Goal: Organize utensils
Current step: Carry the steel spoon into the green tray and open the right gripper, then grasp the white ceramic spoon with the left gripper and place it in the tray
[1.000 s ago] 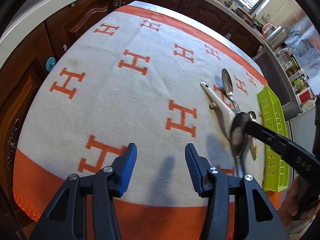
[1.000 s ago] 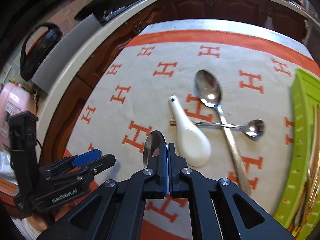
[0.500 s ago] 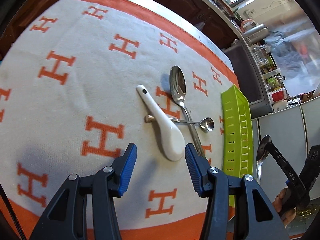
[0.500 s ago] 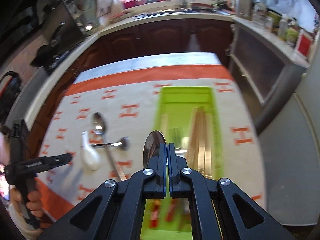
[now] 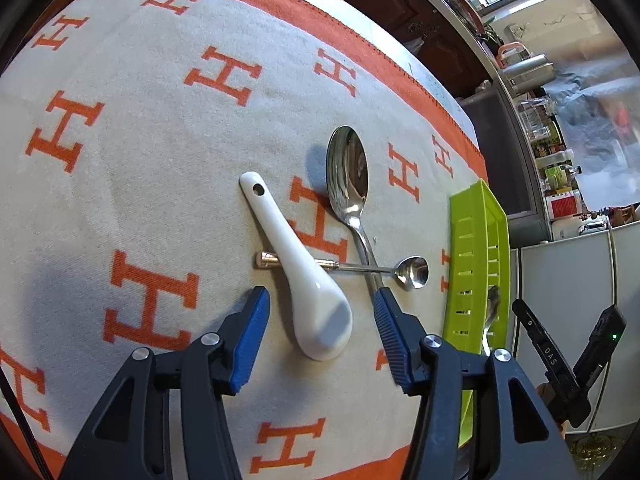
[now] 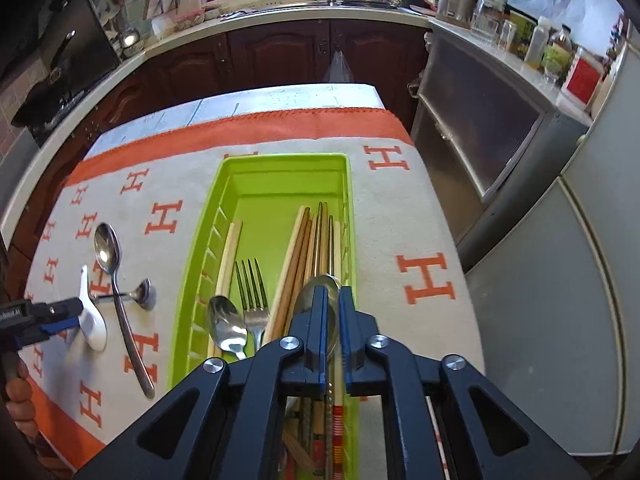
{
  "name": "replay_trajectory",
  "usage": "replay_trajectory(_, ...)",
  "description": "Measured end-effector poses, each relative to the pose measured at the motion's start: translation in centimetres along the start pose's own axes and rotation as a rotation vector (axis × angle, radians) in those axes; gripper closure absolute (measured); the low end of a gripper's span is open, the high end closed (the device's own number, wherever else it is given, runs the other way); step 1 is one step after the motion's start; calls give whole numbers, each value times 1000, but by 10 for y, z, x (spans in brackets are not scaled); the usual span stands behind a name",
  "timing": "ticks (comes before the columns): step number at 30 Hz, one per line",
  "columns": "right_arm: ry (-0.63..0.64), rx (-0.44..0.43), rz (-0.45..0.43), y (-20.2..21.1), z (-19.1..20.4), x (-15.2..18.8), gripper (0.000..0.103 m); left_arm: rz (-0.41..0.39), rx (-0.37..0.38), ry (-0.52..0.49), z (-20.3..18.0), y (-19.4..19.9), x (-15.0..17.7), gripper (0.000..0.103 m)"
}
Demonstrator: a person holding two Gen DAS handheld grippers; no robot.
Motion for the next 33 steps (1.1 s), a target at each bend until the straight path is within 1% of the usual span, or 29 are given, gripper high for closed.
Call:
replay_trajectory(1,-9,-11,-4,-2,-1,-2,94,-6,-4,1,-1,-1,-1,51)
replay_trajectory(5,-12,-51,-17,-6,17,-4,93,-27,-33,2,-9,-5,0,53)
replay_trajectory(7,-9,-69,-21,-6,20,-3,92,-28,-46,5,-12,-9,2,63)
replay_trajectory(8,-11,-77,-21,-6,21,-3,92,-29,-59,10,-13,-12,3,75)
replay_trajectory(9,-13,-84,-21,-2,24,-1,92,-30,-56,15,-12,-13,3,81)
replay_trajectory(11,-28,-111,-18,-2,25,2,92,-36,-29,31,-14,-14,5,85)
replay_trajectory(12,-33,-124,-17,0,25,5,92,-38,-20,31,-14,-15,5,91)
replay_trajectory(14,-42,-138,-19,0,26,8,92,-37,15,30,-19,-16,7,95)
replay_trajectory(15,-42,-142,-19,0,26,9,92,-39,30,31,-21,-16,8,97)
replay_trajectory(18,-52,-166,-16,1,27,15,92,-52,30,5,-26,-12,11,99)
replay_trajectory(23,-75,-196,-28,8,26,21,92,-72,26,-90,-47,5,22,99)
replay_trajectory(27,-106,-206,-34,13,19,24,92,-68,59,-173,-79,23,31,99)
replay_trajectory(33,-160,-206,-29,26,6,31,92,-40,88,-318,-143,28,41,99)
Point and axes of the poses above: each gripper's, at about its wrist camera, not at the fingertips, and y roughly against the way its jaws point, z to its left, x to its underside, the point moved 7 cm from there along -y, roughly the way its jaws point, and after that the axes turned 7 degrees about z, right-handed, at the moved point
